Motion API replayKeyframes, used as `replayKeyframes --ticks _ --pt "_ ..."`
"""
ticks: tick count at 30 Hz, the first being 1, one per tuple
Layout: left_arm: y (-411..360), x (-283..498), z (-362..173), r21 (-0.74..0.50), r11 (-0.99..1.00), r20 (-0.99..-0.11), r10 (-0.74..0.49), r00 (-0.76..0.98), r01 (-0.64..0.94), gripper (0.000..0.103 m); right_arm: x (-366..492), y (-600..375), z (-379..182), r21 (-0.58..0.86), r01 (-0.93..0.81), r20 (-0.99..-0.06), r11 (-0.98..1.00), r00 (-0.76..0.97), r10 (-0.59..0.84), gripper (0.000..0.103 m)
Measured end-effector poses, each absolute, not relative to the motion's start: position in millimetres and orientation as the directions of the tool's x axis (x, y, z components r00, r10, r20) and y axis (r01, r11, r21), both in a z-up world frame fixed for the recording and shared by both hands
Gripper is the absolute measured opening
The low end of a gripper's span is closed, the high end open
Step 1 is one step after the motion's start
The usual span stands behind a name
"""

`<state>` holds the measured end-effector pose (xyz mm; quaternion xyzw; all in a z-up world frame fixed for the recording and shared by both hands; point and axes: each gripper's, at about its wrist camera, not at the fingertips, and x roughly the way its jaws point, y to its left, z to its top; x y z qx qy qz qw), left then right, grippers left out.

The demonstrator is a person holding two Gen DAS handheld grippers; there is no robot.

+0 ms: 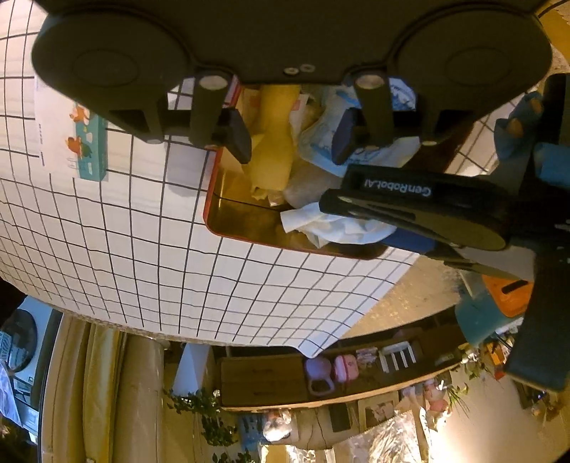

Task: Organize soft objects
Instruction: 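Lower the white cloth and yellow duck into the tin box and open both tools, then move both tools back toward the plush bunny with the mesh bath puff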

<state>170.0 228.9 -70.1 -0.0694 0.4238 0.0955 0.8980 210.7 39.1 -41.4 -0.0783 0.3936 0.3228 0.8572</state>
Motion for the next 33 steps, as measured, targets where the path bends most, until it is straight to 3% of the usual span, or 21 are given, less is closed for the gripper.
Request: replayKeyframes --ticks 13,15,23,28,30,33 --pt "191 144 -18 -0.037 0.977 -0.712 0.121 0.691 -0.209 0.072 178 -13 3 0.157 -0.597 -0.623 0.787 0.558 0.547 0.071" --pt "182 141 -11 -0.037 0.98 -0.7 0.114 0.705 -0.196 0.079 172 -23 9 0.152 -0.594 -0.601 0.79 0.579 0.551 0.075" --pt "137 136 12 -0.047 0.989 -0.645 0.079 0.76 -0.143 0.085 153 -71 24 0.16 -0.565 -0.538 0.81 0.638 0.551 0.089" --pt "107 142 18 -0.077 0.992 -0.623 0.03 0.782 -0.1 0.088 148 -101 29 0.166 -0.538 -0.511 0.826 0.669 0.539 0.092" --pt "95 144 19 -0.082 0.993 -0.611 0.014 0.792 -0.081 0.095 146 -114 30 0.168 -0.526 -0.501 0.833 0.682 0.532 0.093" --pt "76 150 19 -0.092 0.995 -0.6 -0.018 0.8 -0.046 0.099 142 -134 32 0.161 -0.506 -0.489 0.847 0.705 0.514 0.095"
